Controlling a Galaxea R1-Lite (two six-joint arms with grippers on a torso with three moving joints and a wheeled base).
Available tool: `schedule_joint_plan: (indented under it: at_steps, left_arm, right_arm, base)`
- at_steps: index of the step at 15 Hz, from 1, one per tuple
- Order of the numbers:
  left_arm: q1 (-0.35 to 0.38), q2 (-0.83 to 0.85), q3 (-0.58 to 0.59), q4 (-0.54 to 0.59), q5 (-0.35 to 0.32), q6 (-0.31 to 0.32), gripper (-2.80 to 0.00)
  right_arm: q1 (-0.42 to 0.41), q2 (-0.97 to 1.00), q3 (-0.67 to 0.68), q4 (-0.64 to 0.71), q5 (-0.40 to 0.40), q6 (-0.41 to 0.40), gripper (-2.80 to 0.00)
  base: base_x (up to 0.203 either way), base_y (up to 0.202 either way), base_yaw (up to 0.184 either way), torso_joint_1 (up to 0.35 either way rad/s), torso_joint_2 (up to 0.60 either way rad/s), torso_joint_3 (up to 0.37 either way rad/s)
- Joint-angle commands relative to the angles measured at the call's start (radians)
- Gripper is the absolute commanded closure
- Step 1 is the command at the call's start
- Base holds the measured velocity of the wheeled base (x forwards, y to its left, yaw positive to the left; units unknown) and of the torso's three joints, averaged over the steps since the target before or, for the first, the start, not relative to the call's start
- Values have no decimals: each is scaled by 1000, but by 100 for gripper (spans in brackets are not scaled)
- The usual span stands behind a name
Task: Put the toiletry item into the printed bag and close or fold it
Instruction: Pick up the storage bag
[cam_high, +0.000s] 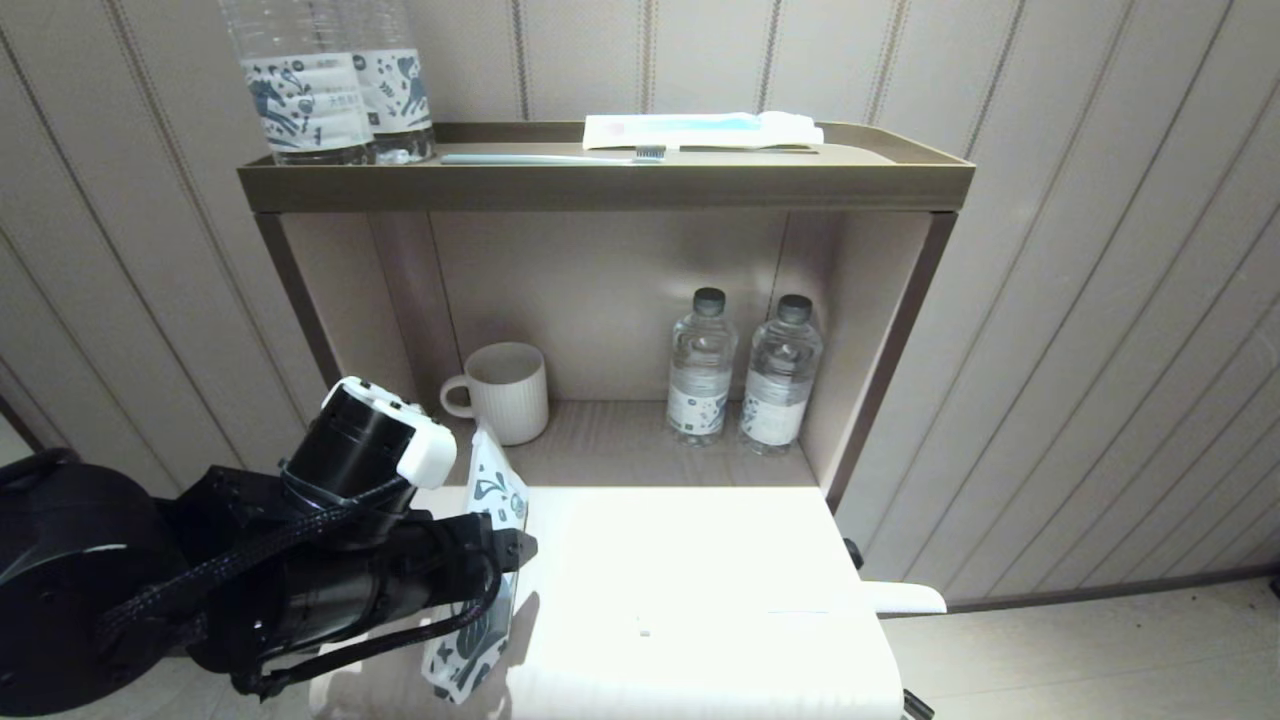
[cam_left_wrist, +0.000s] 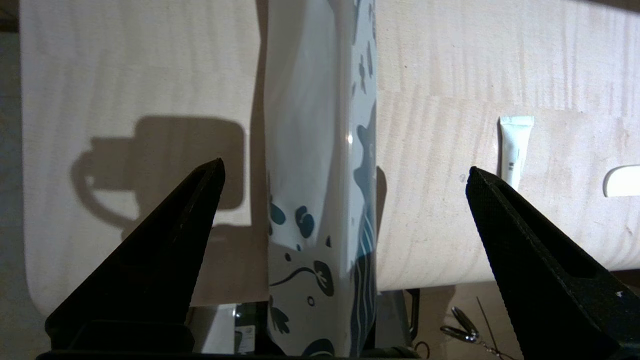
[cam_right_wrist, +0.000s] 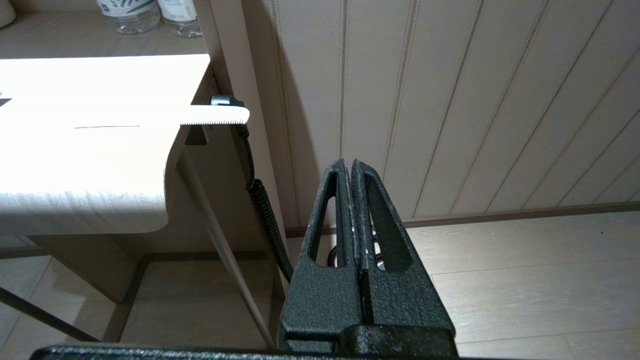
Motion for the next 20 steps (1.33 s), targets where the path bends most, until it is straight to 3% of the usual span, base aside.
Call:
schedule_joint_plan:
  at_steps: [1, 6, 7, 16, 20]
  left_arm:
    - [-18, 5, 1, -6, 1, -18, -280]
    - [-18, 18, 23, -41, 7, -18, -280]
    - [-18, 18, 31, -41, 10, -17, 0]
    - [-21, 9, 49, -43, 15, -15, 0]
    - [-37, -63, 48, -83, 20, 17, 0]
  right_arm:
    - [0, 1, 0, 0, 0, 1, 0]
    - [0, 1, 0, 1, 0, 1, 0]
    - [0, 1, 0, 0, 0, 1, 0]
    - [0, 1, 0, 0, 0, 1, 0]
    - [0, 1, 0, 0, 0, 1, 0]
  base:
    - [0, 0, 0, 0, 0, 0]
    - [0, 0, 0, 0, 0, 0]
    - [0, 0, 0, 0, 0, 0]
    - [0, 0, 0, 0, 0, 0]
    - [0, 0, 0, 0, 0, 0]
